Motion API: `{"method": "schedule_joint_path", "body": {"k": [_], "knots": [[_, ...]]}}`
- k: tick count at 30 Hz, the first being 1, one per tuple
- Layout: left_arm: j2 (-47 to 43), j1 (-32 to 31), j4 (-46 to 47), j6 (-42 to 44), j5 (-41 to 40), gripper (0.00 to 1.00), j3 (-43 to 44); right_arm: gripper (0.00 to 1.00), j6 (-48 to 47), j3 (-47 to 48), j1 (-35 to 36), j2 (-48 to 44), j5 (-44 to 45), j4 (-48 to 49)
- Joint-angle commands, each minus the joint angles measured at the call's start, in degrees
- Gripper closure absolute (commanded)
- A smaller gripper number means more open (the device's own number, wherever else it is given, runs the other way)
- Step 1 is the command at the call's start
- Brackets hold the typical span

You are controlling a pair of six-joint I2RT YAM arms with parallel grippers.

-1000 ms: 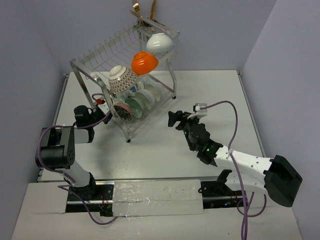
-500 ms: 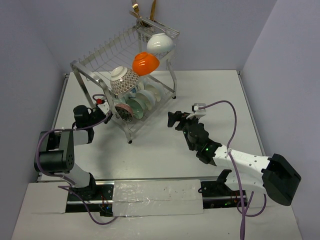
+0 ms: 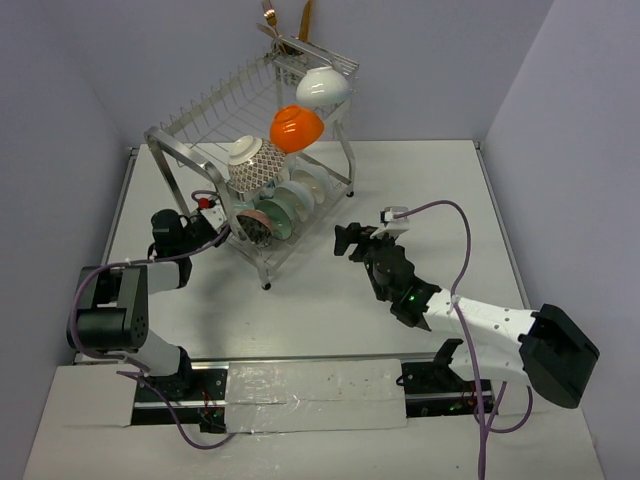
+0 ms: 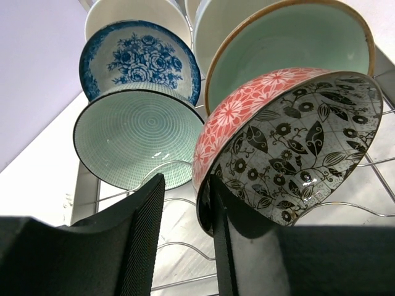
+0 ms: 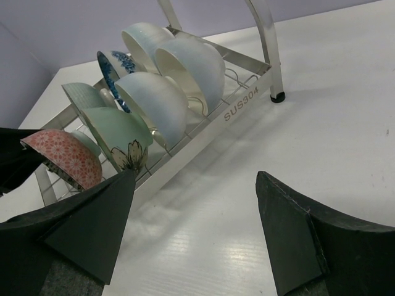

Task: Load the bowls into the dish rack
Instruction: Insert the bowl into the dish rack.

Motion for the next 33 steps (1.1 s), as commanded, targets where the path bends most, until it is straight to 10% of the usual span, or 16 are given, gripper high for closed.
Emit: {"method": "schedule_joint_path", "body": {"k": [1,33], "knots": [[-3.5,-1.8,4.6,4.4,3.7,0.59,1.0,0.14,0.5,1.8,-0.4,0.7,0.5,1.8],[-8.1,-6.4,0.0,4.6,0.2,0.24,0.8,0.14,0.4,3.1,-0.5,3.0,0.3,1.3]]}}
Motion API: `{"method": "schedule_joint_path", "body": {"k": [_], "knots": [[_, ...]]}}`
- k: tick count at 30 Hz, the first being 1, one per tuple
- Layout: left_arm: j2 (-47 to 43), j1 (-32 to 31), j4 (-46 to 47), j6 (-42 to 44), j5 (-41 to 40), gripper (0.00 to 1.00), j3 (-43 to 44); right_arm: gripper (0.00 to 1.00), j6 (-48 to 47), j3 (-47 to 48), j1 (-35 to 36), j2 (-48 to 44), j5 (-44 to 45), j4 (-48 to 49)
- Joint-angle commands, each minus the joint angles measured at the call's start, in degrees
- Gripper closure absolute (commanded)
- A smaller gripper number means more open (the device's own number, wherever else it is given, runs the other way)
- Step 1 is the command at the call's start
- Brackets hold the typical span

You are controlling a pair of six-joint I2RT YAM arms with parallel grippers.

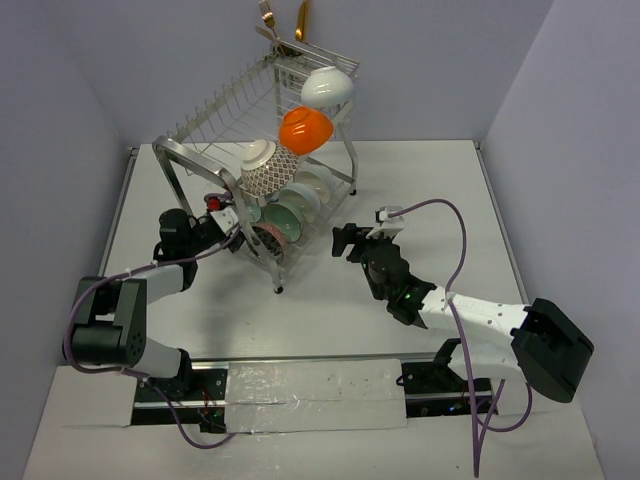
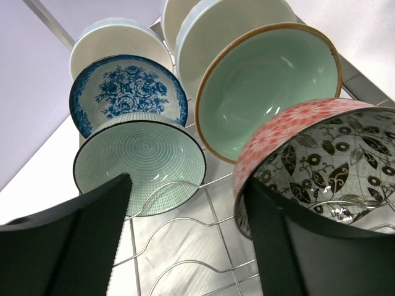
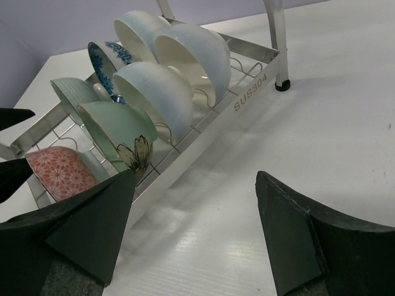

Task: Load the bowls into the dish rack
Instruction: Insert the bowl into the dish rack, then reset both arms

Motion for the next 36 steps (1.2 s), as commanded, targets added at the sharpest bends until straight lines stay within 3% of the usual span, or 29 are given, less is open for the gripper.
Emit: {"method": "schedule_joint_path", "body": {"k": [1,3,6,13,23,31,36], "knots": [[-3.9,-1.6,2.9,4.1,1.1,0.21,1.0,0.14,0.4,2.4,-0.4,0.1,0.7,1.4],[-4.3,-1.6,1.0,4.9,1.2,0.17,1.4,0.14,0.3,2.4,-0.4,0.1,0.9,1.4],[-5.3,-1.6,-2.2,5.6,1.9,0.01,1.7,0.14,0.3,2.5,-0.4,0.4,0.9,1.4],[-9.6,-1.6,-8.4,5.7,0.3,0.01,1.6,0.14,0.0,2.0,-0.4,-1.3,1.5,1.4],[-19.9,-1.6,-24.8,3.6,-5.1,0.01,0.0,0.13,-0.9,0.4,-0.4,-6.2,3.4,1.0],[-33.8,-1.6,-31.9,-7.4,-12.2,0.01,-5.5,0.13,-1.4,0.0,-0.4,-9.8,4.5,0.1],[-45.1,-1.6,-37.2,-19.3,-17.3,0.01,-7.1,0.12,-1.6,1.1,-0.5,-14.9,6.3,-5.1]]}}
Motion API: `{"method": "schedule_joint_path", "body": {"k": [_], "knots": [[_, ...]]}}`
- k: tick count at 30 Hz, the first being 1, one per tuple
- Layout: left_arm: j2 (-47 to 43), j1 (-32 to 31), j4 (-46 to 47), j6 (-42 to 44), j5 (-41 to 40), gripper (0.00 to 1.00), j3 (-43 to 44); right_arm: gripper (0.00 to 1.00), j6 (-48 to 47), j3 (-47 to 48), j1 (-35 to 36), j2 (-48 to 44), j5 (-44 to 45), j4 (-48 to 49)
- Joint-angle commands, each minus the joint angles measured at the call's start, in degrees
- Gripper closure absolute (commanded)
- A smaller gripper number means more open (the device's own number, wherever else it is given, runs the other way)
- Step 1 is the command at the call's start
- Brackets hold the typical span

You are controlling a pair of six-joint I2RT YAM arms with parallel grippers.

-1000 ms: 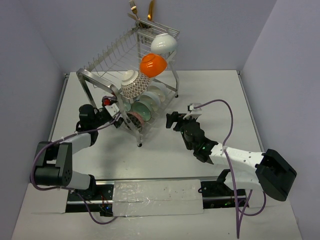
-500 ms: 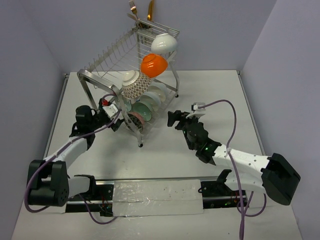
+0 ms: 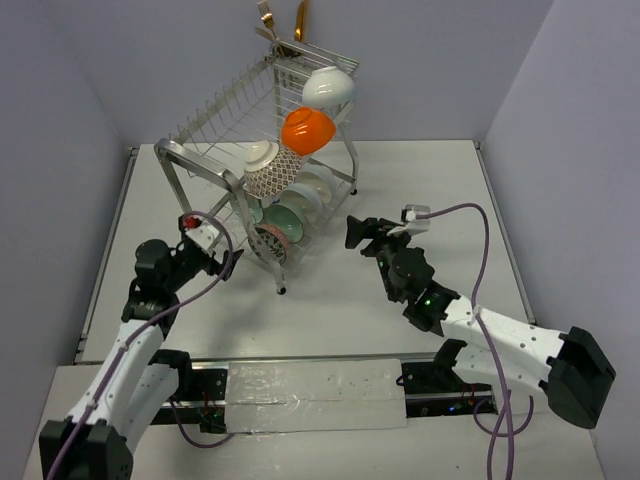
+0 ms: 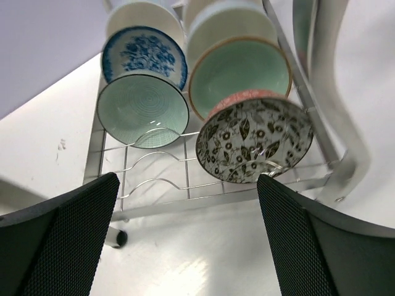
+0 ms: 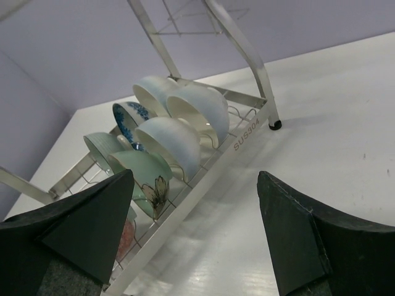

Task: Load the bowls into the dish rack
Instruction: Reset both arms

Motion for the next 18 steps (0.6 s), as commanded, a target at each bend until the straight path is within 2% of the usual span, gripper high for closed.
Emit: {"method": "schedule_joint_path", "body": {"k": [1,4,8,10,13,14,16,18], "knots": [[-7.7,-0.1,-5.0,-12.3,-7.5,0.01,-0.8,0.12,-0.5,1.3,-0.3,-5.5,3.4,-3.3],[-14.5,-0.1,-9.1,-19.5,-11.9,0.01,-0.7,0.09,0.0,3.6,-0.4,-10.3,5.9,-10.6],[-19.6,-0.5,-17.6,-29.1,-27.9,0.01,3.9,0.06,-1.5,7.3,-0.4,-17.5,8.2,-22.1],[-20.7,-0.5,-20.3,-33.5,-32.1,0.01,6.6,0.03,-2.5,9.9,-0.5,-21.7,10.5,-25.8],[-20.9,-0.5,-27.2,-38.5,-40.1,0.01,14.4,0.00,-3.9,13.5,-0.4,-26.7,13.6,-31.9],[-20.8,-0.5,-31.3,-40.2,-45.6,0.01,18.9,0.00,-5.2,15.0,-0.5,-27.8,14.2,-34.0],[-20.8,-0.5,-34.8,-43.2,-50.2,0.01,23.1,0.00,-6.3,16.9,-0.5,-31.2,16.0,-36.3],[-21.3,-0.5,-37.0,-42.0,-51.7,0.01,27.8,0.00,-7.6,19.1,-0.6,-33.4,16.4,-38.5]]}}
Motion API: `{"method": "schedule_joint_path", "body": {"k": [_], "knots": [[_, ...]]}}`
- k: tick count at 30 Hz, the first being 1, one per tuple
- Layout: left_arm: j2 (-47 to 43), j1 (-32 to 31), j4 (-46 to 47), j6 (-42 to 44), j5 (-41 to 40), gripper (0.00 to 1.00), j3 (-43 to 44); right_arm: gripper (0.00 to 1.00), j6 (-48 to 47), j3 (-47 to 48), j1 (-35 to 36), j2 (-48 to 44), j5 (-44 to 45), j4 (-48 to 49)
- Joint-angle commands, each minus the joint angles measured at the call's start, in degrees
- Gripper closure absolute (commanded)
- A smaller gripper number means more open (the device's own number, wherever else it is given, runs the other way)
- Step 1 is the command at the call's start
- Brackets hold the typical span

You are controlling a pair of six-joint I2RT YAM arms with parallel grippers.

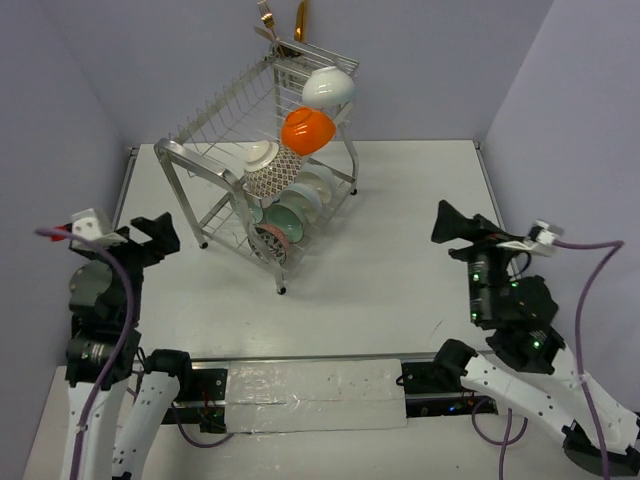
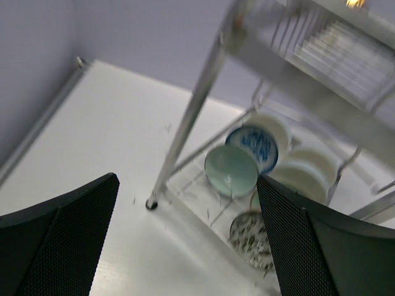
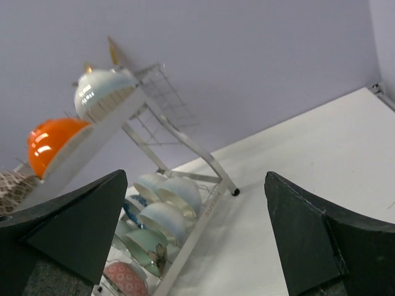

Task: Load the bowls into the dish rack
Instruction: Reset both arms

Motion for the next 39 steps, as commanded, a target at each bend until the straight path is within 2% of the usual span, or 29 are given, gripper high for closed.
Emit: {"method": "schedule_joint_path", "body": {"k": [1,8,13,39], "knots": [[-1.3,-0.4,-6.4,-2.2,-9.6,0.01,7.7,0.00,-4.1,4.3,-0.4,-4.5,4.0,-7.0],[1.3,-0.9,-10.0,1.9,-7.1,0.01,18.0,0.00,-9.7,6.3,-0.3,-12.0,4.5,-9.4],[2.3,-1.0,-9.6,3.2,-6.9,0.01,20.9,0.00,-11.5,6.0,-0.2,-14.6,5.1,-10.5],[5.3,-1.6,-7.9,2.1,-2.5,0.01,17.2,0.01,-12.3,6.0,-0.2,-11.7,1.2,-10.0]]}}
